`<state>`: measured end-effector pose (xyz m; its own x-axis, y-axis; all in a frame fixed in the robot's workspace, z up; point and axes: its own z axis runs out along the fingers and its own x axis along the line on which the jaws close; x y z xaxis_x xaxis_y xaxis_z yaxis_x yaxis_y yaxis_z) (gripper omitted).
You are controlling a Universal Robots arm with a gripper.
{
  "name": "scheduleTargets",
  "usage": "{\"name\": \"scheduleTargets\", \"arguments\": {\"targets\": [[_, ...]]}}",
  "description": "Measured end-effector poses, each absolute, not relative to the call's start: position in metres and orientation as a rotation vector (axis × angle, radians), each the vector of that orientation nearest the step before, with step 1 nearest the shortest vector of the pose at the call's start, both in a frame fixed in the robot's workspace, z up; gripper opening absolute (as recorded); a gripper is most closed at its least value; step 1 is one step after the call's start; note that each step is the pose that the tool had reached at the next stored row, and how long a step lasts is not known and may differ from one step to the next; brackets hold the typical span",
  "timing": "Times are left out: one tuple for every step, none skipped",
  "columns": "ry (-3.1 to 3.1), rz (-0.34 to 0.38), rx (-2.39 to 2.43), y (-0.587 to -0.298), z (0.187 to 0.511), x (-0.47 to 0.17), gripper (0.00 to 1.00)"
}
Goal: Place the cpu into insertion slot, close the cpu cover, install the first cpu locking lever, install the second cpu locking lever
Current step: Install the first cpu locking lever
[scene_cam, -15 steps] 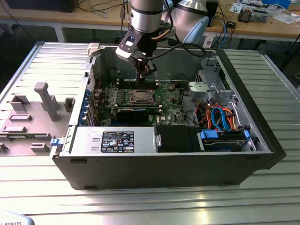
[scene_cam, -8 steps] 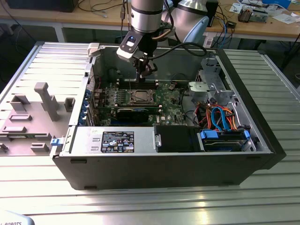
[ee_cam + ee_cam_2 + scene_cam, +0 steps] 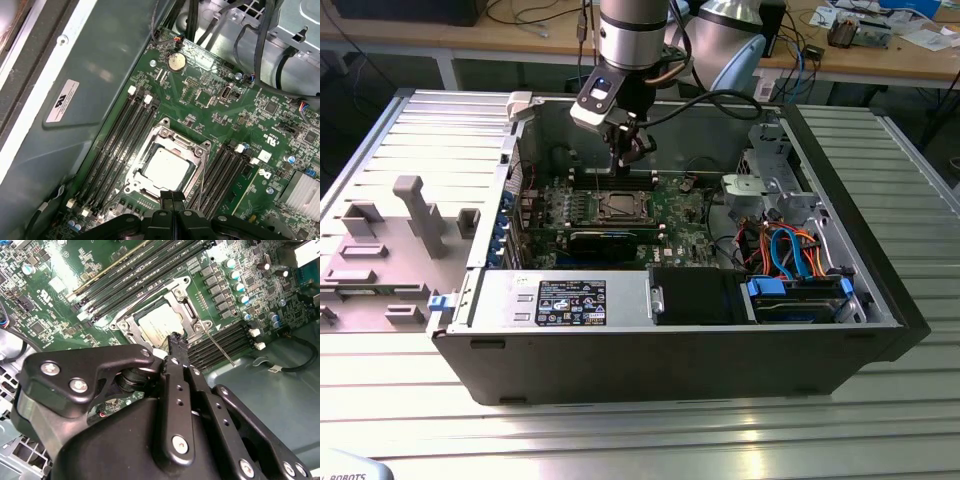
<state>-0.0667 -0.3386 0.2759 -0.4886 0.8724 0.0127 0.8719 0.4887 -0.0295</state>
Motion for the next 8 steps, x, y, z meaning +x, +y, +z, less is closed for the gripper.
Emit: {"name": "scheduleTargets", "arguments": {"targets": [[-2.690, 0.030, -1.571, -0.3386, 0.2759, -0.0668, 0.11], [-2.692, 0.030, -1.568, -0.3386, 0.2759, -0.0667, 0.11], [-2.693, 0.030, -1.567, -0.3386, 0.2759, -0.0667, 0.11], [-2.693, 0.030, -1.567, -0.3386, 0.2759, -0.0667, 0.11], [-2.693, 0.030, -1.566, -0.3386, 0.2759, -0.0668, 0.11], [-2.694, 0.030, -1.564, -0.3386, 0.2759, -0.0668, 0.11], [-2.697, 0.030, -1.560, -0.3386, 0.2759, -0.0667, 0.11], [-2.700, 0.030, -1.555, -0.3386, 0.2759, -0.0668, 0.11]]}}
